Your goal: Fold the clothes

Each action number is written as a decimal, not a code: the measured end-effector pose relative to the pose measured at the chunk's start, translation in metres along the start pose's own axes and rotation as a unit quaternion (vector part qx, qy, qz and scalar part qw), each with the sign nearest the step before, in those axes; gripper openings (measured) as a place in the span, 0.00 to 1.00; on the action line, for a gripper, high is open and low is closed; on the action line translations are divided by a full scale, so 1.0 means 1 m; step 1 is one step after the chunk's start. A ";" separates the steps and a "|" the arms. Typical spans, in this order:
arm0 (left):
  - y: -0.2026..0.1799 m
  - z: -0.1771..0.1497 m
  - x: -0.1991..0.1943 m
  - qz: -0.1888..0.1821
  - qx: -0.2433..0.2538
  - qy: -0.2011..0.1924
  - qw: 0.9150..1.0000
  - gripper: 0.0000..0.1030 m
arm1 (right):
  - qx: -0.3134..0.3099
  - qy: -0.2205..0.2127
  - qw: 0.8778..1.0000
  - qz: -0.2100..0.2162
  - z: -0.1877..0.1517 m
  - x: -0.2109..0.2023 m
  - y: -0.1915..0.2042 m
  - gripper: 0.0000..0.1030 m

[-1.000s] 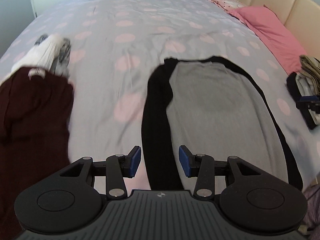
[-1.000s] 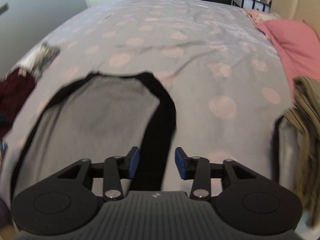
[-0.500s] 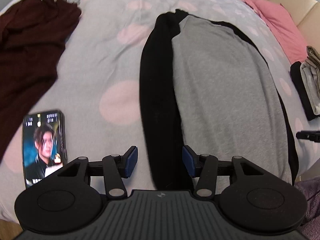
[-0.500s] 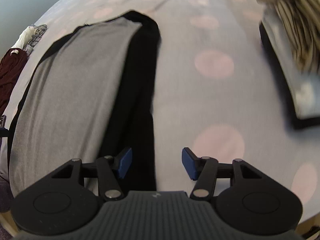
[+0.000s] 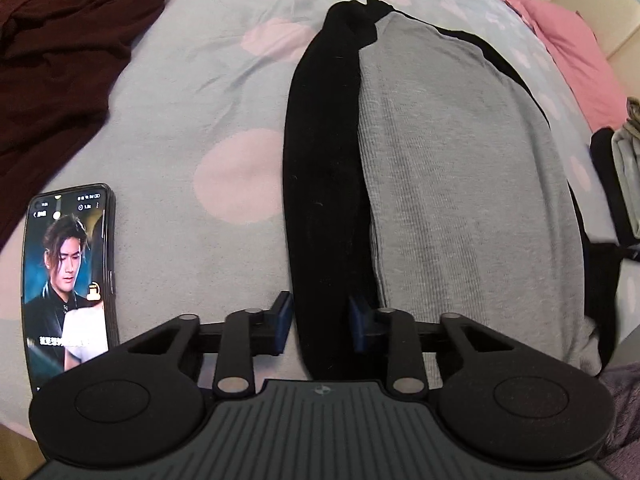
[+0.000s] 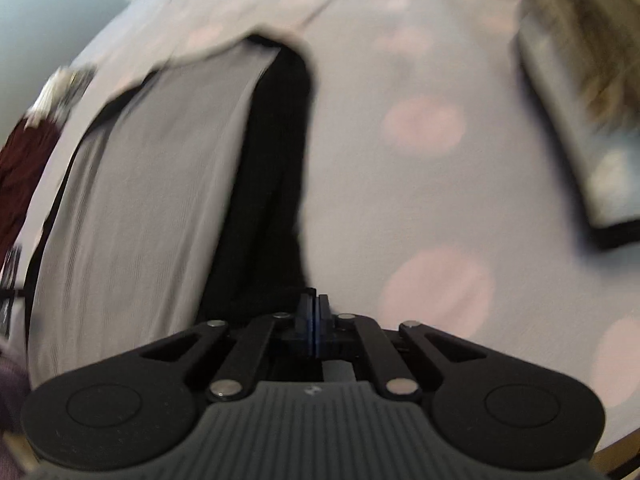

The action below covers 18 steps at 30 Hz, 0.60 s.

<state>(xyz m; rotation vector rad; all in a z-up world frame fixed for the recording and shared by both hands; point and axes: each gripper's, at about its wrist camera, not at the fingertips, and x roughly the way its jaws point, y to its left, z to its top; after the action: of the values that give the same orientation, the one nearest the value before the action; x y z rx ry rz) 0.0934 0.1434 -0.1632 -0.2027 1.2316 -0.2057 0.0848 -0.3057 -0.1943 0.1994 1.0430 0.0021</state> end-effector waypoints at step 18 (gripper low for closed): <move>0.038 0.042 -0.085 0.019 -0.077 -0.144 0.986 0.03 | 0.018 -0.106 0.976 -0.192 0.022 -0.033 -0.040 0.48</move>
<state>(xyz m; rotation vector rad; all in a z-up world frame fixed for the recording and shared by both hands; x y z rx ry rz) 0.1079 0.2045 -0.0828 -0.3322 0.9624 -0.0448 0.0833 -0.3520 -0.1616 0.0265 0.8556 -0.3802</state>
